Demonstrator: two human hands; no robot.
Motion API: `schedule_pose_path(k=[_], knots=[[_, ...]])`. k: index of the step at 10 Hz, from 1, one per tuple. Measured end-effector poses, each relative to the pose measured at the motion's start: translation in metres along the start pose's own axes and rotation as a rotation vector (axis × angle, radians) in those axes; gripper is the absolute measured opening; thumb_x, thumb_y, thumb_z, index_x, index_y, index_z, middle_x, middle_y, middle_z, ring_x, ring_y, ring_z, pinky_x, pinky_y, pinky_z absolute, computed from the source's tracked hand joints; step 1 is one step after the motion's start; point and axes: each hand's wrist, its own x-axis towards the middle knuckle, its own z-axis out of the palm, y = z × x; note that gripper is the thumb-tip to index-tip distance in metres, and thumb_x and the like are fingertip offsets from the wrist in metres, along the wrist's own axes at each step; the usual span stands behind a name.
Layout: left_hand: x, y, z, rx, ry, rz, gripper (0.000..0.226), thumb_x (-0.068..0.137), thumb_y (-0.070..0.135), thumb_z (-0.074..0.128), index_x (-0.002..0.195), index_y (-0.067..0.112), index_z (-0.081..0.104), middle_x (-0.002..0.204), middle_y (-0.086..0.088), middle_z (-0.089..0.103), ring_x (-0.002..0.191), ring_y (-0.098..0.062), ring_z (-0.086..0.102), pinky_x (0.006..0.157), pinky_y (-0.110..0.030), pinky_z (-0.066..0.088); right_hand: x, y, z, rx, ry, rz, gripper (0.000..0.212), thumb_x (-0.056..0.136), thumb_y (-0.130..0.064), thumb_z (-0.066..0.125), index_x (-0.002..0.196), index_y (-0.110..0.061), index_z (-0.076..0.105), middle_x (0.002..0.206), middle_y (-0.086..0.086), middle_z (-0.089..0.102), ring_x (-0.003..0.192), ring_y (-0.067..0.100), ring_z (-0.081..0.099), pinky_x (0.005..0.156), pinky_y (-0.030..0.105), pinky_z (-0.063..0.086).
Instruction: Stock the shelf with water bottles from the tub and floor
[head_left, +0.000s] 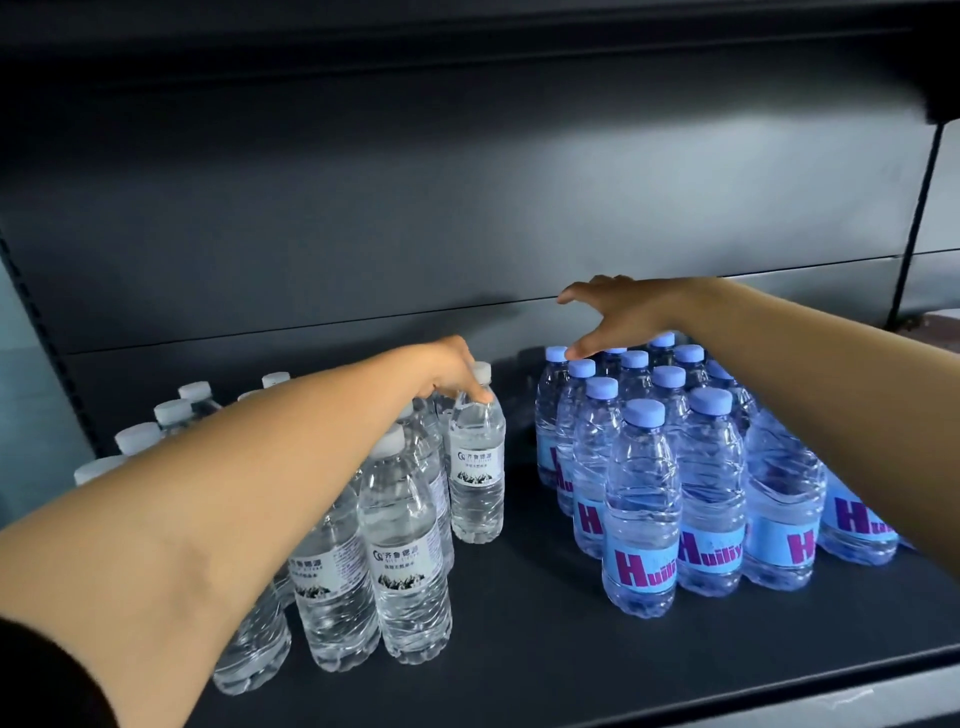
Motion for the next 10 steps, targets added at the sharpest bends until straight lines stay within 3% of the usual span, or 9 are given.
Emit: schedule_pose_path(k=[1,4,5,6,7,9,10], knots=[[0.003,-0.003,0.002,0.020,0.013,-0.022,0.059,0.075,0.018,0.078,0.124,0.004,0.048,0.115,-0.011,0.055,0.104,-0.027,0.056,0.086,-0.039,0.048,0.003,0.000,0.001,0.007,0.001,-0.004,0.076,0.085,-0.052,0.057,0.147,-0.033,0.017,0.149,0.003,0.027,0.136,0.025,0.029,0.106,0.039,0.029],[0.010,-0.007,0.004,-0.062,0.023,-0.072,0.068,0.074,0.013,0.078,0.132,0.008,0.042,0.136,-0.009,0.049,0.114,-0.028,0.056,0.097,-0.049,0.045,0.009,0.000,0.004,-0.009,-0.027,0.015,0.076,0.085,-0.054,0.056,0.147,-0.034,0.016,0.149,0.004,0.028,0.135,0.026,0.031,0.104,0.040,0.030],[0.013,-0.007,0.004,-0.064,0.014,-0.062,0.068,0.074,0.013,0.078,0.132,0.007,0.043,0.137,-0.007,0.049,0.114,-0.028,0.056,0.097,-0.049,0.045,0.010,0.000,0.005,-0.013,-0.031,0.017,0.076,0.086,-0.054,0.056,0.147,-0.034,0.016,0.149,0.005,0.028,0.135,0.026,0.031,0.102,0.039,0.030],[0.016,-0.009,0.003,-0.003,0.038,-0.071,0.063,0.076,0.015,0.078,0.128,0.006,0.044,0.113,-0.008,0.056,0.097,-0.026,0.057,0.092,-0.042,0.048,0.009,0.002,0.007,-0.015,-0.032,0.023,0.076,0.086,-0.055,0.055,0.147,-0.034,0.016,0.149,0.004,0.028,0.133,0.026,0.033,0.098,0.037,0.032],[0.015,-0.009,0.000,0.079,0.064,-0.059,0.059,0.075,0.019,0.078,0.124,0.005,0.047,0.109,-0.008,0.057,0.089,-0.023,0.053,0.087,-0.036,0.046,0.008,0.004,0.007,-0.017,-0.024,0.025,0.076,0.086,-0.054,0.055,0.147,-0.033,0.016,0.149,0.005,0.028,0.133,0.027,0.034,0.095,0.034,0.032],[-0.003,0.001,-0.023,0.163,0.120,0.018,0.052,0.074,0.024,0.078,0.119,0.005,0.058,0.110,-0.008,0.061,0.091,-0.023,0.053,0.085,-0.030,0.043,-0.001,0.001,0.002,-0.028,-0.034,0.032,0.076,0.086,-0.054,0.056,0.147,-0.032,0.016,0.147,0.005,0.029,0.133,0.026,0.032,0.099,0.037,0.032],[-0.029,0.013,-0.042,0.215,0.231,0.040,0.058,0.073,0.035,0.078,0.123,0.012,0.057,0.123,-0.005,0.059,0.107,-0.023,0.055,0.096,-0.031,0.043,-0.012,-0.002,-0.007,-0.026,-0.028,0.053,0.078,0.084,-0.057,0.057,0.146,-0.034,0.016,0.148,0.003,0.028,0.135,0.026,0.030,0.107,0.041,0.031]])
